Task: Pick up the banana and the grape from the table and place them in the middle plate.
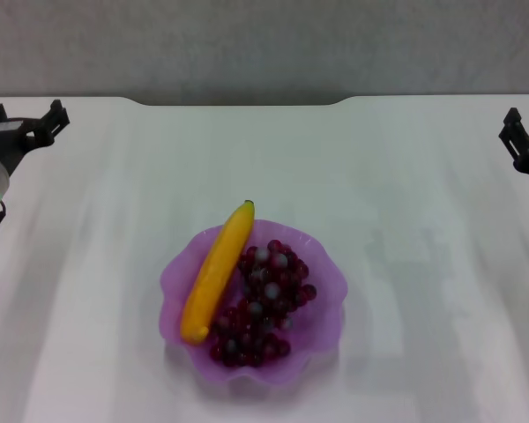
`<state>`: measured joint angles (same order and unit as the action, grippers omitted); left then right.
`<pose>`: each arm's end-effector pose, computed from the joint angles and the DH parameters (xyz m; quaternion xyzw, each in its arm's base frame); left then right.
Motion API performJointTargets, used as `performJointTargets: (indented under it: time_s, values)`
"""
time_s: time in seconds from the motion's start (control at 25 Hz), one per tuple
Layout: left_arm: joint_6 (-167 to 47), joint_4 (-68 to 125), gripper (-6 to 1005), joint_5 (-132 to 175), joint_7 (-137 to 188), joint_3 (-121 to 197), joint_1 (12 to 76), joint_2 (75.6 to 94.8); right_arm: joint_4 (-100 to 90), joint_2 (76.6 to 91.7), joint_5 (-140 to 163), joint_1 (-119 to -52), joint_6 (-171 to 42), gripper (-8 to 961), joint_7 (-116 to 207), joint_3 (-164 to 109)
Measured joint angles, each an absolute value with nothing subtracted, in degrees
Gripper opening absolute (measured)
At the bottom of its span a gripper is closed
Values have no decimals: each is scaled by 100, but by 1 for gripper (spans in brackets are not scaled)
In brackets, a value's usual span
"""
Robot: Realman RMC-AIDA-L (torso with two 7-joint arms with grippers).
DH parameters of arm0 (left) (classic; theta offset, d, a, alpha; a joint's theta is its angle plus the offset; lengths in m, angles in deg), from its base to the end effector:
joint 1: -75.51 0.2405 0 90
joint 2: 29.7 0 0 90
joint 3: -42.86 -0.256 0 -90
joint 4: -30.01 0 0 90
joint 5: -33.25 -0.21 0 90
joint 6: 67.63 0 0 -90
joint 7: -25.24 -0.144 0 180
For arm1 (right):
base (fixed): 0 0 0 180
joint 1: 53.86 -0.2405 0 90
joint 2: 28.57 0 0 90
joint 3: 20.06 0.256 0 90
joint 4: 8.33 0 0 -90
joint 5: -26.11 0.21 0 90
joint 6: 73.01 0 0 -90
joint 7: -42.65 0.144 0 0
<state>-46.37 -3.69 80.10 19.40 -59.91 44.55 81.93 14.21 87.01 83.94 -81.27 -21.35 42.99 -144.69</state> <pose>-0.2978 0.4395 0.0371 -0.6688 -0.3531 -0.2165 0.6174 0.3114 0.3805 0.0042 -0.6450 0.2942 0.2963 0.6400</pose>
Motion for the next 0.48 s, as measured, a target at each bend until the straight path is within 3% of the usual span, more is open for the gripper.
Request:
performJointTargets:
  time_s: [0.32,0.48]
  values:
    - [-3577,683,891,5596,4597,-6005,4142,8000,1450,8693,8394,-8128,-2135,802,4300,-14467]
    - [-2622,1062,891,5167,4874,-6003,4174,8050,1443,8688,8394,-8129,-2127,802,4300,-14436]
